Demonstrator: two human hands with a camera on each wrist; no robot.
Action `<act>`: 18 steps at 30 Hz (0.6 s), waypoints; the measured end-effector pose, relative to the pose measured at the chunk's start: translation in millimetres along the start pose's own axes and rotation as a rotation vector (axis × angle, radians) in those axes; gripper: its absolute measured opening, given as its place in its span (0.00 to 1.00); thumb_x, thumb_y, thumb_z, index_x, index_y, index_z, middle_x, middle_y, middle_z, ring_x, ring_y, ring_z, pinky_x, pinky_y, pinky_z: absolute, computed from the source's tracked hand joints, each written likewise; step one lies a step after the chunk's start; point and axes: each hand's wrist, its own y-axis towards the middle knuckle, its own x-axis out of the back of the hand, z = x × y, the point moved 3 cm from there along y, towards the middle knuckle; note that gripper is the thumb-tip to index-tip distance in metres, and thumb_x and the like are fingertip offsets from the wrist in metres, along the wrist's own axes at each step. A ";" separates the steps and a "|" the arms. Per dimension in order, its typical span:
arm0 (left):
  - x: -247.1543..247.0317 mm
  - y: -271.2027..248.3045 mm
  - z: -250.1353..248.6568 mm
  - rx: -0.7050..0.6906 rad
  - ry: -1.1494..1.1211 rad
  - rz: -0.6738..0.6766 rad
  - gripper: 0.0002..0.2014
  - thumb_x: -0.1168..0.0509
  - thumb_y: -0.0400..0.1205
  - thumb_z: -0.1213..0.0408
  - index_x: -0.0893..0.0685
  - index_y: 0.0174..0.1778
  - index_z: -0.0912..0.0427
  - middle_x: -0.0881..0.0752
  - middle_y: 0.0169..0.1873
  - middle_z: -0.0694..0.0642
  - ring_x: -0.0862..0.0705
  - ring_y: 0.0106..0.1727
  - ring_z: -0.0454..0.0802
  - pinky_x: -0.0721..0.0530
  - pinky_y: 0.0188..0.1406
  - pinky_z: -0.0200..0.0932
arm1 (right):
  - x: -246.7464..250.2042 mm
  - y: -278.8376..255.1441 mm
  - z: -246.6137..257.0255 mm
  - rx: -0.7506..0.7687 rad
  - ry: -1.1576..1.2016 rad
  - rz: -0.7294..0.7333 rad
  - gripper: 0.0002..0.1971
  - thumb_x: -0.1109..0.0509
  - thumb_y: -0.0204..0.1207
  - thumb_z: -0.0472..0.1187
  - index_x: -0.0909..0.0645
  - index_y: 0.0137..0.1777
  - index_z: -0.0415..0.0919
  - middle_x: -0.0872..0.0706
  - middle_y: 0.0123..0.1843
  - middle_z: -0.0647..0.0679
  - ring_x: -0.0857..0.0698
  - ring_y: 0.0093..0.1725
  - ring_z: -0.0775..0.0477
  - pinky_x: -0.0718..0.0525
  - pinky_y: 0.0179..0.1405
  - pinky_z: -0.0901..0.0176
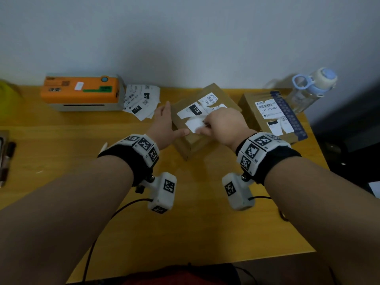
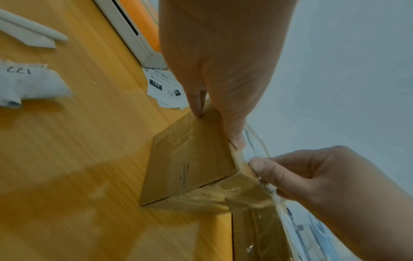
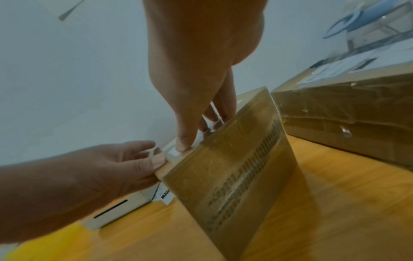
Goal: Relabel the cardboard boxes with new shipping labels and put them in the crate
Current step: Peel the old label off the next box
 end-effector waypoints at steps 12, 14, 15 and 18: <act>12.8 2.1 -8.8 -0.044 0.015 0.142 0.47 0.30 0.78 0.58 0.56 0.83 0.63 0.36 0.79 0.58 0.28 0.74 0.53 0.30 0.63 0.37 | 17.1 -4.9 16.4 -0.051 -0.077 0.008 0.23 0.40 0.77 0.65 0.30 0.43 0.44 0.25 0.38 0.47 0.22 0.39 0.45 0.24 0.34 0.55; 13.2 0.7 -9.6 -0.045 0.031 0.137 0.47 0.30 0.78 0.57 0.56 0.83 0.62 0.36 0.79 0.58 0.27 0.73 0.53 0.29 0.65 0.39 | 18.3 -5.8 17.8 -0.046 -0.099 0.017 0.22 0.42 0.79 0.64 0.31 0.43 0.43 0.26 0.36 0.47 0.23 0.38 0.45 0.23 0.34 0.55; 13.8 0.5 -9.9 -0.048 0.049 0.133 0.47 0.30 0.78 0.56 0.55 0.83 0.62 0.36 0.79 0.58 0.27 0.73 0.54 0.30 0.66 0.40 | 18.9 -6.1 18.6 -0.040 -0.112 0.018 0.22 0.42 0.79 0.64 0.31 0.43 0.43 0.27 0.35 0.47 0.23 0.37 0.45 0.23 0.34 0.55; 15.3 0.2 -11.0 -0.052 0.088 0.122 0.47 0.31 0.78 0.54 0.55 0.83 0.63 0.37 0.80 0.58 0.32 0.77 0.54 0.33 0.72 0.43 | 19.0 -6.2 19.9 -0.039 -0.137 0.027 0.22 0.43 0.80 0.63 0.30 0.41 0.42 0.27 0.34 0.47 0.23 0.36 0.44 0.23 0.34 0.55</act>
